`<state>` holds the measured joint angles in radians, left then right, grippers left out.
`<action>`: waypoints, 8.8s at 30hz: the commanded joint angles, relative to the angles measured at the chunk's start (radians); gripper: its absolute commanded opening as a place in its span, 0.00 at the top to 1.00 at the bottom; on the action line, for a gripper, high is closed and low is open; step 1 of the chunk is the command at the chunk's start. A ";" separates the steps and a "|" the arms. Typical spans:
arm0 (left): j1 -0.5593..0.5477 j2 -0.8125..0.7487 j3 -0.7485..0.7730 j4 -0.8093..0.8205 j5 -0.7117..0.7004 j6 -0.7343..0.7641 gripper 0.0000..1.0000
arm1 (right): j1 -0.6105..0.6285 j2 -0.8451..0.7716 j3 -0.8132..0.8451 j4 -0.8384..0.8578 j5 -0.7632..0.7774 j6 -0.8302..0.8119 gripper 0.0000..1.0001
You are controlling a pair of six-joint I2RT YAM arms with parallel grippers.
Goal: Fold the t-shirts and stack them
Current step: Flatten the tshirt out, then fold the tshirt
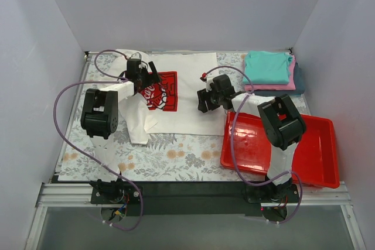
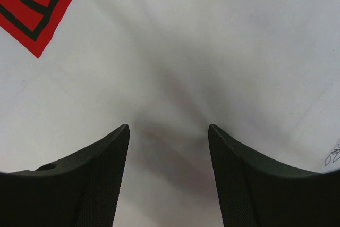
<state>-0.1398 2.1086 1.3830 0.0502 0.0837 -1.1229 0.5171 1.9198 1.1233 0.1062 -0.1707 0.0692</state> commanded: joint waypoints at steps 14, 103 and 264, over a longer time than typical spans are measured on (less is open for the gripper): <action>-0.098 -0.645 -0.439 -0.167 -0.289 0.043 0.15 | 0.001 -0.303 -0.226 0.033 -0.128 0.009 0.45; -0.261 -1.212 -0.895 -0.369 -0.426 -0.357 0.28 | 0.021 -0.341 -0.272 0.156 -0.337 0.053 0.43; -0.342 -0.638 -0.604 -0.770 -0.886 -0.506 0.66 | 0.067 -0.392 -0.330 0.090 -0.069 0.041 0.43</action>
<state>-0.4854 1.4631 0.7494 -0.7029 -0.7738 -1.6169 0.5892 1.5276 0.7578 0.1600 -0.2268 0.1165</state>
